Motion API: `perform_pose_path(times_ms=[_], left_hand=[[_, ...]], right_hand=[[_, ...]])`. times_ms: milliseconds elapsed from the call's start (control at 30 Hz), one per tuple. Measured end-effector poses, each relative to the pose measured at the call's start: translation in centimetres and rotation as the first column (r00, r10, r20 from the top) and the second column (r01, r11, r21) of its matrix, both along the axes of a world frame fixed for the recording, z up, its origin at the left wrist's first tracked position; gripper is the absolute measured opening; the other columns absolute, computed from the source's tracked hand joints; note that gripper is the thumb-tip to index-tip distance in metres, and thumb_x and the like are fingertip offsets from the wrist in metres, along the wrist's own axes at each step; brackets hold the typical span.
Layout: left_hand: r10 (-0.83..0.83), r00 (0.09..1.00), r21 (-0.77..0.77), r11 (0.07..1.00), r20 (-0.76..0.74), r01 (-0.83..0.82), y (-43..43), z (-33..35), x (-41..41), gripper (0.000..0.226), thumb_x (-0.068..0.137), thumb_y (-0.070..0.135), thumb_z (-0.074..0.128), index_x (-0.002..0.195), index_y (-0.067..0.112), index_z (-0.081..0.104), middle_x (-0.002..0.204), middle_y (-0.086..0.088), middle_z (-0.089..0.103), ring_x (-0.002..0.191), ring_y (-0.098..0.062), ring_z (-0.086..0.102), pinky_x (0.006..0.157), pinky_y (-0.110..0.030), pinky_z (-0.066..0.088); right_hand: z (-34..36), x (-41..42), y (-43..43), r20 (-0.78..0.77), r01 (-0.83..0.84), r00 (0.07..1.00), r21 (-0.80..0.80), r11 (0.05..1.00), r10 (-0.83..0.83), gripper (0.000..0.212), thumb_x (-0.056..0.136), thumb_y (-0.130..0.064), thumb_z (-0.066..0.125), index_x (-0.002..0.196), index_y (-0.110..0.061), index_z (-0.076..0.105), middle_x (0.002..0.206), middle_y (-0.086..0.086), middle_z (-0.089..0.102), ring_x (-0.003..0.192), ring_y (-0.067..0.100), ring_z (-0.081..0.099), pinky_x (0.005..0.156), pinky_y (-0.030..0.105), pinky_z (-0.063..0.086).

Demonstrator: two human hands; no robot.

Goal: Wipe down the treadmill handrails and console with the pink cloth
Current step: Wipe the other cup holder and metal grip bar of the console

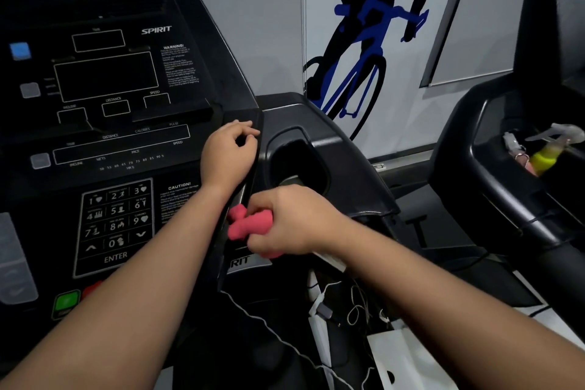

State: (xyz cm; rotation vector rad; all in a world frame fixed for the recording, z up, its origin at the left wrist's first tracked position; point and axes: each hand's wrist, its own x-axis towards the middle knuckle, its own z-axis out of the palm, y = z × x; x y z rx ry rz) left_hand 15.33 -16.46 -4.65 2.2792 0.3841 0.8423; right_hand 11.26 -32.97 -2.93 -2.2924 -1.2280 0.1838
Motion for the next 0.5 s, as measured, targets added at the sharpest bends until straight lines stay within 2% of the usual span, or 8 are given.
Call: perform_pose_path(times_ms=[33, 100, 200, 300, 333, 400, 433, 500], left_hand=[[0.004, 1.0, -0.001, 1.0, -0.003, -0.004, 0.0, 0.0, 0.0, 0.022, 0.085, 0.008, 0.055, 0.094, 0.013, 0.074, 0.117, 0.0, 0.067, 0.122, -0.01, 0.052, 0.09, -0.009, 0.031], [0.008, 1.0, -0.001, 1.0, -0.011, -0.008, -0.2, 0.1, 0.0, 0.021, 0.085, 0.009, 0.054, 0.093, 0.013, 0.074, 0.117, 0.001, 0.067, 0.122, -0.01, 0.052, 0.089, -0.01, 0.031], [-0.001, 1.0, -0.009, 1.0, -0.018, 0.001, -0.3, 0.2, -0.1, 0.022, 0.085, 0.009, 0.054, 0.093, 0.013, 0.074, 0.117, 0.0, 0.067, 0.122, -0.01, 0.052, 0.091, -0.011, 0.032], [0.003, 1.0, -0.008, 1.0, -0.023, -0.003, -0.2, 0.2, 0.0, 0.022, 0.085, 0.009, 0.054, 0.094, 0.013, 0.074, 0.117, 0.001, 0.067, 0.122, -0.011, 0.052, 0.093, -0.012, 0.032], [0.005, 1.0, -0.011, 1.0, -0.026, -0.005, -0.2, 0.2, 0.0, 0.022, 0.085, 0.01, 0.054, 0.094, 0.013, 0.074, 0.117, 0.001, 0.067, 0.122, -0.01, 0.052, 0.093, -0.013, 0.032], [0.004, 1.0, -0.027, 1.0, -0.028, -0.005, -0.1, 0.1, 0.0, 0.022, 0.085, 0.011, 0.054, 0.094, 0.015, 0.074, 0.116, 0.003, 0.067, 0.122, -0.01, 0.052, 0.095, -0.014, 0.033], [0.002, 1.0, -0.035, 0.999, -0.025, -0.003, -0.1, 0.1, 0.0, 0.022, 0.085, 0.011, 0.054, 0.093, 0.015, 0.074, 0.116, 0.003, 0.067, 0.123, -0.01, 0.051, 0.095, -0.014, 0.032], [0.0, 1.0, -0.041, 0.999, -0.024, -0.001, -0.1, 0.0, -0.1, 0.022, 0.086, 0.011, 0.054, 0.093, 0.015, 0.074, 0.116, 0.003, 0.067, 0.123, -0.01, 0.051, 0.095, -0.014, 0.032]], right_hand=[[0.2, 0.7, 0.1, -0.212, -0.031, 0.977, 0.019, 0.999, 0.034, 0.017, 0.073, -0.031, 0.071, 0.085, -0.02, 0.067, 0.073, -0.008, 0.062, 0.069, 0.008, 0.059, 0.062, 0.022, 0.047], [0.1, 1.9, 0.2, -0.585, -0.061, 0.804, 0.105, 0.993, 0.111, 0.01, 0.079, -0.02, 0.068, 0.084, -0.012, 0.068, 0.071, -0.002, 0.065, 0.062, 0.004, 0.057, 0.058, 0.016, 0.045], [-0.6, 2.9, 0.1, -0.767, -0.061, 0.622, 0.15, 0.987, 0.155, 0.015, 0.087, -0.017, 0.056, 0.088, -0.011, 0.07, 0.075, 0.001, 0.07, 0.064, 0.006, 0.059, 0.063, 0.018, 0.046], [-1.3, 3.3, 0.1, -0.87, 0.015, 0.474, 0.166, 0.986, 0.139, 0.034, 0.089, -0.033, 0.053, 0.103, -0.006, 0.067, 0.083, 0.005, 0.067, 0.068, 0.014, 0.062, 0.07, 0.024, 0.049], [-1.9, 3.4, -0.2, -0.88, 0.033, 0.452, 0.182, 0.983, 0.148, 0.039, 0.092, -0.038, 0.049, 0.108, -0.007, 0.065, 0.087, 0.005, 0.066, 0.073, 0.015, 0.063, 0.076, 0.027, 0.049], [-3.3, 3.5, -1.5, -0.818, 0.047, 0.559, 0.193, 0.98, 0.134, 0.038, 0.1, -0.04, 0.036, 0.11, -0.019, 0.065, 0.097, -0.002, 0.066, 0.087, 0.012, 0.062, 0.092, 0.03, 0.046], [-4.3, 3.5, -2.4, -0.779, 0.083, 0.623, 0.158, 0.984, 0.072, 0.035, 0.1, -0.041, 0.034, 0.107, -0.028, 0.066, 0.098, -0.005, 0.066, 0.091, 0.011, 0.062, 0.097, 0.032, 0.045], [-5.6, 3.1, -4.2, -0.746, 0.183, 0.663, 0.077, 0.98, -0.065, 0.037, 0.097, -0.045, 0.039, 0.094, -0.028, 0.071, 0.091, -0.003, 0.07, 0.087, 0.011, 0.064, 0.096, 0.036, 0.047]])
